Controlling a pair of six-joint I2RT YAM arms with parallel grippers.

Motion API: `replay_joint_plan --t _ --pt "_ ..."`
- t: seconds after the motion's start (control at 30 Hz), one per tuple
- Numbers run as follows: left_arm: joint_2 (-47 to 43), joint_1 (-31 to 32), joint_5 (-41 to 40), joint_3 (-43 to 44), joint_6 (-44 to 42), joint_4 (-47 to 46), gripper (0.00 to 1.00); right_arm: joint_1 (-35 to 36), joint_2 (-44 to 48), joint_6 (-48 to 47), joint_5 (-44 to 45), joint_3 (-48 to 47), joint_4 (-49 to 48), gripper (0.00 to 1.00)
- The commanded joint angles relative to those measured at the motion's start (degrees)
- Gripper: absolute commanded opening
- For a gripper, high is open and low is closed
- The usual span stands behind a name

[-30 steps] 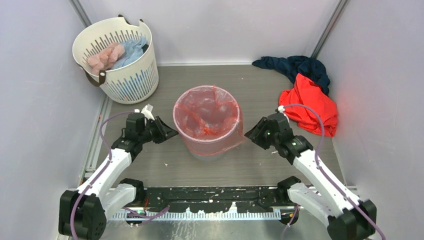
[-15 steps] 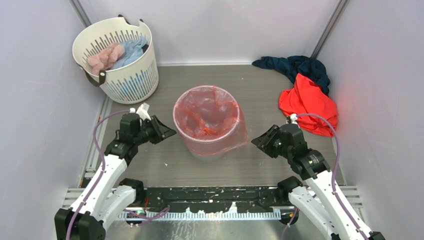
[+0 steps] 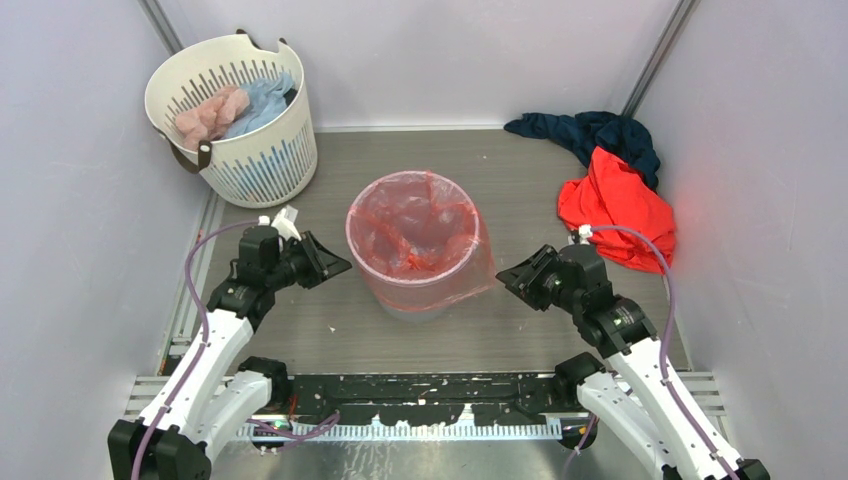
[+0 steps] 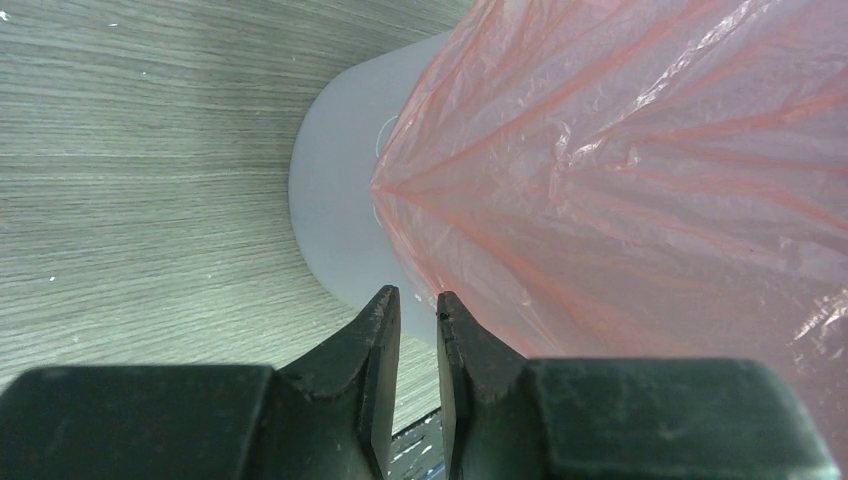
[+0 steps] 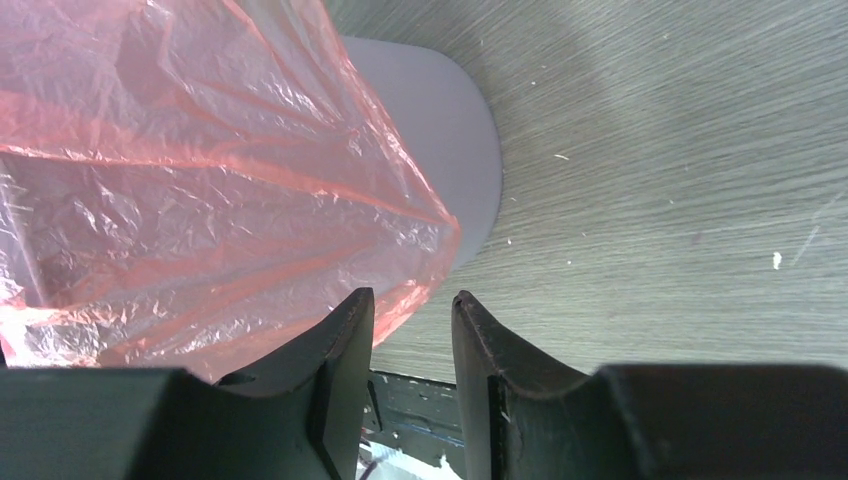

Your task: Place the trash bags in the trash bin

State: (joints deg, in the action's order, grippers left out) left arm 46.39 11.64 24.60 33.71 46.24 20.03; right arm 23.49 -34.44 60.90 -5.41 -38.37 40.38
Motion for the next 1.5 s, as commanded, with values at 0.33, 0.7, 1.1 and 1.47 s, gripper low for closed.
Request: replay_joint_plan --t 0.33,0.7,1.1,1.47 --pt "-0.55 0.15 -0.52 3.12 -0.16 -1.45 0.21 5.0 -4.29 4.68 1.94 1.87 -9.12 0.43" --pt "-0.07 0.14 -0.61 2.71 -0.27 -1.98 0.21 9.25 -7.17 7.99 10.02 2.93 -14.02 0.41" --pt "1.28 0.18 -0.28 2.49 -0.36 -3.32 0.21 12.18 -11.12 13.39 14.29 4.67 -20.98 0.32" --pt "2.21 0.14 0.27 1.97 0.33 -5.22 0.2 14.94 -12.94 18.55 16.17 6.74 -25.49 0.35"
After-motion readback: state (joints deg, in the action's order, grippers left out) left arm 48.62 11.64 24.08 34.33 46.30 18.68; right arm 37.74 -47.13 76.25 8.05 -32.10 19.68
